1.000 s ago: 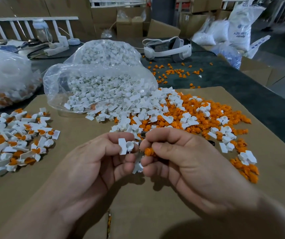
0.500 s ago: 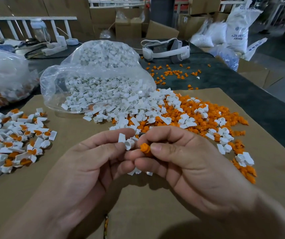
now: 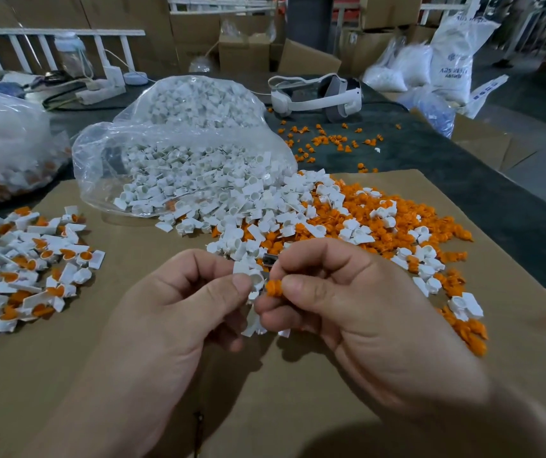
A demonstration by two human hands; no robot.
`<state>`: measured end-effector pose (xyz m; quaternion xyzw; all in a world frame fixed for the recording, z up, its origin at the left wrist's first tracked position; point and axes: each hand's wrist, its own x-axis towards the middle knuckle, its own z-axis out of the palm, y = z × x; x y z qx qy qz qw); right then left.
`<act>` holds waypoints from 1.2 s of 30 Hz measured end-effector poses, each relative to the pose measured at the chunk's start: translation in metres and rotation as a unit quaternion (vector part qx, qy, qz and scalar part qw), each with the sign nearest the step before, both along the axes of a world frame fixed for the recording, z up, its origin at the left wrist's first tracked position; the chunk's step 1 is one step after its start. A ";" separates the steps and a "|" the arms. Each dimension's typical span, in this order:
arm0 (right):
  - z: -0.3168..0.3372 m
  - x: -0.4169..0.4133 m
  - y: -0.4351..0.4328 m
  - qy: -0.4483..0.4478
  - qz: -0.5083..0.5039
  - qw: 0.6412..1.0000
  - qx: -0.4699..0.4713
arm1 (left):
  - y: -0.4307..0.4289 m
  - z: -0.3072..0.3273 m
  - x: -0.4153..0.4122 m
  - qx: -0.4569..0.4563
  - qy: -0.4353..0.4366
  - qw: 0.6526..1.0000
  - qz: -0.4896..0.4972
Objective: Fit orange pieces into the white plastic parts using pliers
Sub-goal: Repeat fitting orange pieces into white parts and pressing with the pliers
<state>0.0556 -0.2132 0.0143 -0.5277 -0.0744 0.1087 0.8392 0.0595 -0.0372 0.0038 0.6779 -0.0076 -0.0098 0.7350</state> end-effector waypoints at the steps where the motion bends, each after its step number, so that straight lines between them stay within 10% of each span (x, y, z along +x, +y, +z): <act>1: 0.000 -0.002 0.001 -0.034 -0.021 0.997 -0.071 | -0.001 -0.001 0.000 0.012 -0.002 1.000 0.000; 3: -0.001 -0.007 0.001 -0.126 -0.074 0.957 -0.250 | -0.003 -0.003 -0.001 0.061 -0.018 0.998 -0.001; 6: 0.000 -0.011 0.003 -0.312 -0.136 0.795 -0.501 | -0.006 -0.007 -0.003 0.106 -0.029 0.994 0.007; 11: 0.002 -0.010 0.002 -0.407 -0.133 0.716 -0.552 | -0.007 -0.003 -0.002 0.058 0.003 0.997 -0.041; 18: 0.003 -0.008 -0.002 -0.471 -0.115 0.674 -0.558 | -0.005 0.000 -0.001 0.041 0.012 0.998 -0.052; 26: 0.001 -0.007 -0.002 -0.450 -0.126 0.706 -0.533 | -0.003 -0.006 0.000 0.062 -0.026 0.996 -0.052; 36: 0.006 -0.009 -0.003 -0.467 -0.108 0.696 -0.534 | -0.008 0.007 -0.001 -0.102 0.079 0.987 -0.097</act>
